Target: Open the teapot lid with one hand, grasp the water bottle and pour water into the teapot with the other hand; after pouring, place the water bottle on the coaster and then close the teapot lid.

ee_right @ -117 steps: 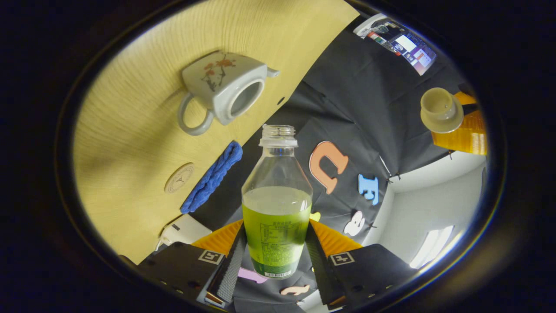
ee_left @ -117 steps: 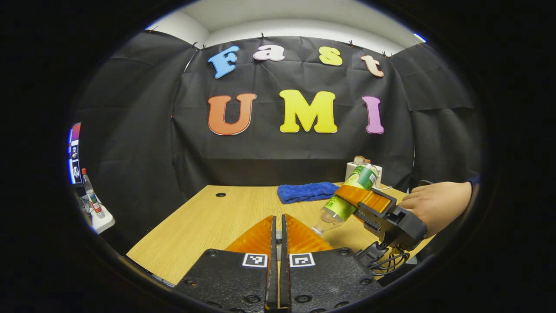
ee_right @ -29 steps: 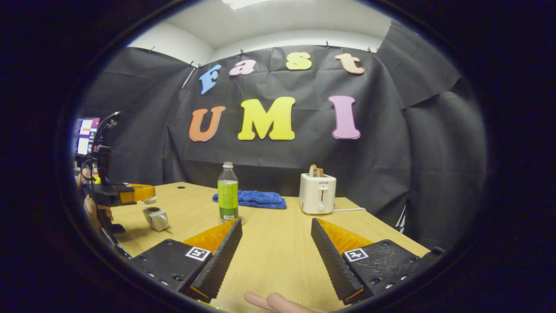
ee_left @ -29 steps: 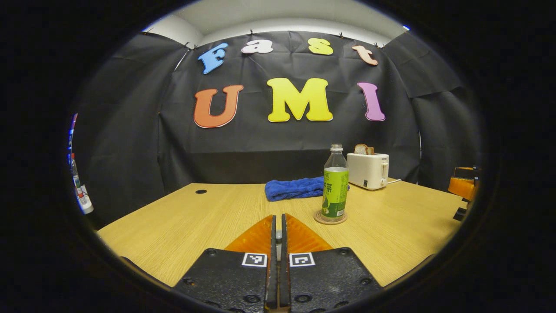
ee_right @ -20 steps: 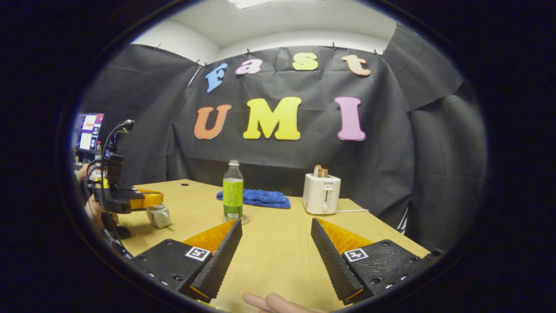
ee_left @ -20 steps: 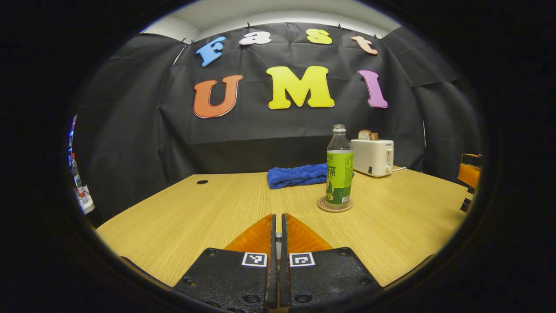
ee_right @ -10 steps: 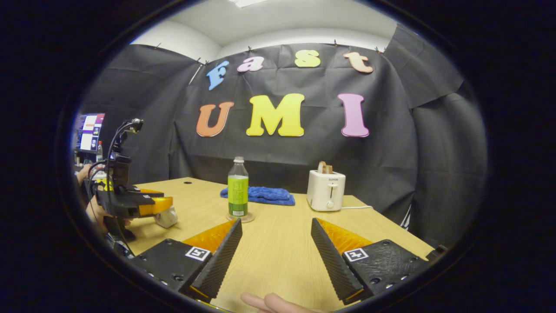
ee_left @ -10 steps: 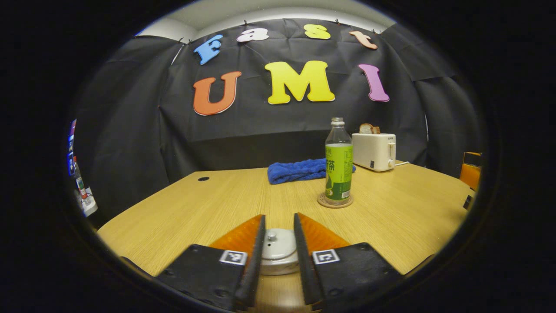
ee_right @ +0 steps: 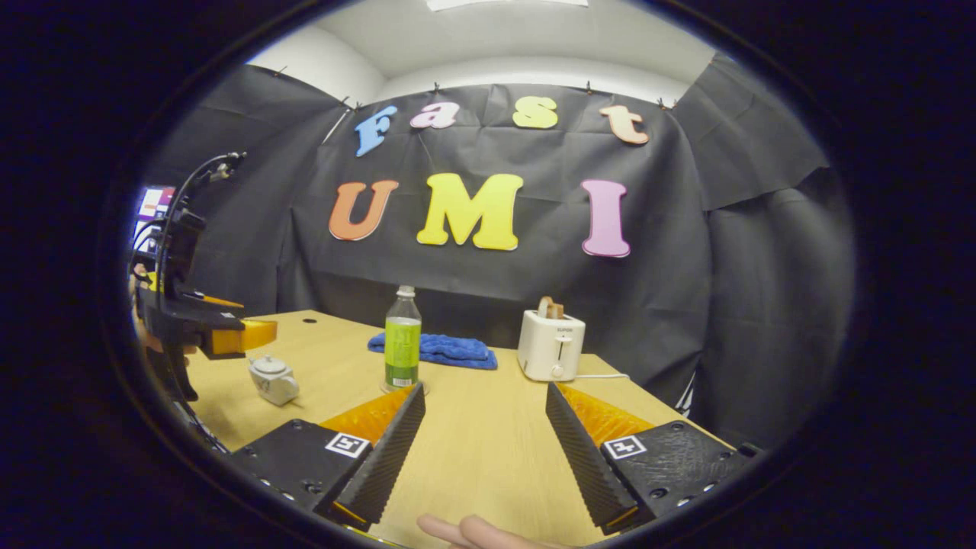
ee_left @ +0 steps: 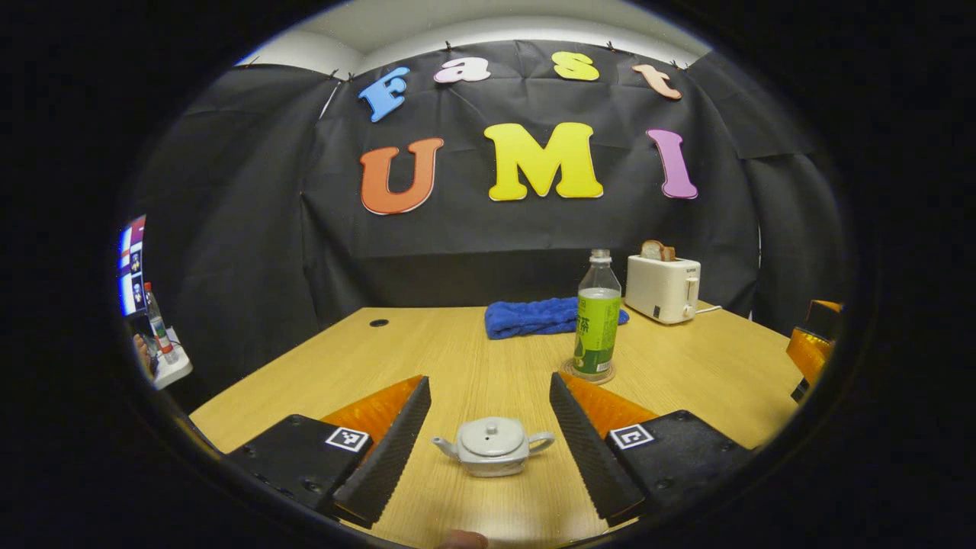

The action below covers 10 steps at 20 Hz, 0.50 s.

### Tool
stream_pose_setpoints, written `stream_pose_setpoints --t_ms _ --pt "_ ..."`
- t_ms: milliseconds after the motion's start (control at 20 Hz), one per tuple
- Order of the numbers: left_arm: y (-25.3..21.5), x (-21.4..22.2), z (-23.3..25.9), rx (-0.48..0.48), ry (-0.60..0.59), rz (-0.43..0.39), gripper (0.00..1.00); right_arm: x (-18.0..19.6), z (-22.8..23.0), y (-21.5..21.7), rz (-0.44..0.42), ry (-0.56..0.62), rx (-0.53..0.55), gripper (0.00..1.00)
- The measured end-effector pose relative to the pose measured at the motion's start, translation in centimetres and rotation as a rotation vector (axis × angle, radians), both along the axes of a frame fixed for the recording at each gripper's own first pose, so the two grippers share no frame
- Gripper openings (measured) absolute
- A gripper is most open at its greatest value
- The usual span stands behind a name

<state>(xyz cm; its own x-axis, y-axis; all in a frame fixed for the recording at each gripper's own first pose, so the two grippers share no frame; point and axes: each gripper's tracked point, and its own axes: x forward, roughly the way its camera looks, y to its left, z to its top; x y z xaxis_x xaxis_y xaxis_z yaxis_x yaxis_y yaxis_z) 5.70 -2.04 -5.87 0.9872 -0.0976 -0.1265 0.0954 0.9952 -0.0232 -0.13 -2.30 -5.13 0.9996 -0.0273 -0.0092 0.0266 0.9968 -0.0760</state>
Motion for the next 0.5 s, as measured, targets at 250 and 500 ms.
stream_pose_setpoints --t_ms 250,500 --pt "1.4 -3.3 4.4 -0.051 -0.038 0.016 1.0 -1.6 1.8 -0.5 -0.017 0.021 0.05 0.98" --pt "0.7 -6.0 6.2 -0.011 -0.061 -0.034 1.0 -3.9 4.5 -1.4 -0.025 -0.014 0.056 0.95"
